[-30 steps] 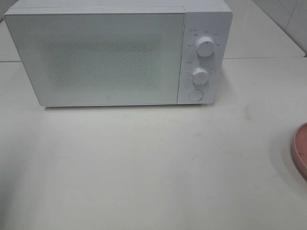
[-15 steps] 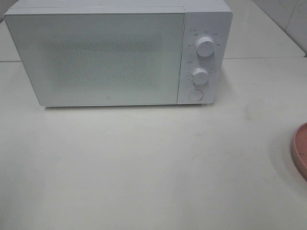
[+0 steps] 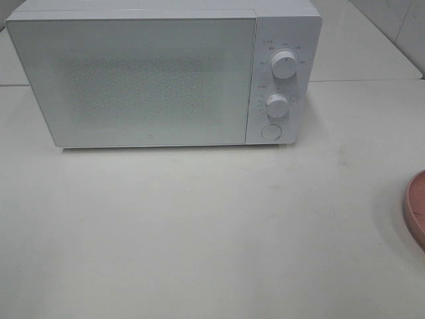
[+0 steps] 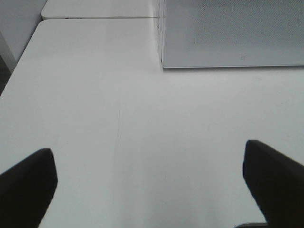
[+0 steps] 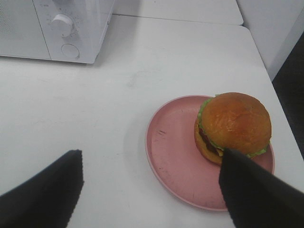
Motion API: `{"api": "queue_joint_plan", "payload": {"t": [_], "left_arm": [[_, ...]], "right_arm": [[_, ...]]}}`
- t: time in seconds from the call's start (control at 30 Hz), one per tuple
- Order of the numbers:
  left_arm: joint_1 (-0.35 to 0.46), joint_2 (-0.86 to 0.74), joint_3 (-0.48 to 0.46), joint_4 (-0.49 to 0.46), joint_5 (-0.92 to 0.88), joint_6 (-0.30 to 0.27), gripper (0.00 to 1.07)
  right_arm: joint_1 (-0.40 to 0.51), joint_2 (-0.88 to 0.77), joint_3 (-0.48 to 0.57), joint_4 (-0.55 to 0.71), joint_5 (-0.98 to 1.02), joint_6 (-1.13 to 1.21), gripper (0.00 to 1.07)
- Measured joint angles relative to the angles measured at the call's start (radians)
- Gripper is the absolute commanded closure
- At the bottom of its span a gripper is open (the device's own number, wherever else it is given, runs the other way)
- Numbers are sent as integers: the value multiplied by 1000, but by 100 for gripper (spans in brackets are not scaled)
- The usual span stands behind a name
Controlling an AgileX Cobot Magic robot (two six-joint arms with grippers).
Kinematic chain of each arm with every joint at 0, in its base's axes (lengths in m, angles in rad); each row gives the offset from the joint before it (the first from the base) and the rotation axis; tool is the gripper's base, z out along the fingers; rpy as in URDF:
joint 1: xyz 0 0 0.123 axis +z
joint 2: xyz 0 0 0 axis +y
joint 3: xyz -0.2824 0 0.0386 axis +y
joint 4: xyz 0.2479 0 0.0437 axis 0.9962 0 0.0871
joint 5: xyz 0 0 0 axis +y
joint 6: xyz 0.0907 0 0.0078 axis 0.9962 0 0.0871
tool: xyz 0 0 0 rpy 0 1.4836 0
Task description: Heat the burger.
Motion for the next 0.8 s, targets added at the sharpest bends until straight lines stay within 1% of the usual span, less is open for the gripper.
{"api": "queue_joint_plan", "payload": {"t": [0.8], "left_arm": [[0,0,0,-1,0,0,7]], "right_arm": [[0,0,0,0,0,0,31]]}}
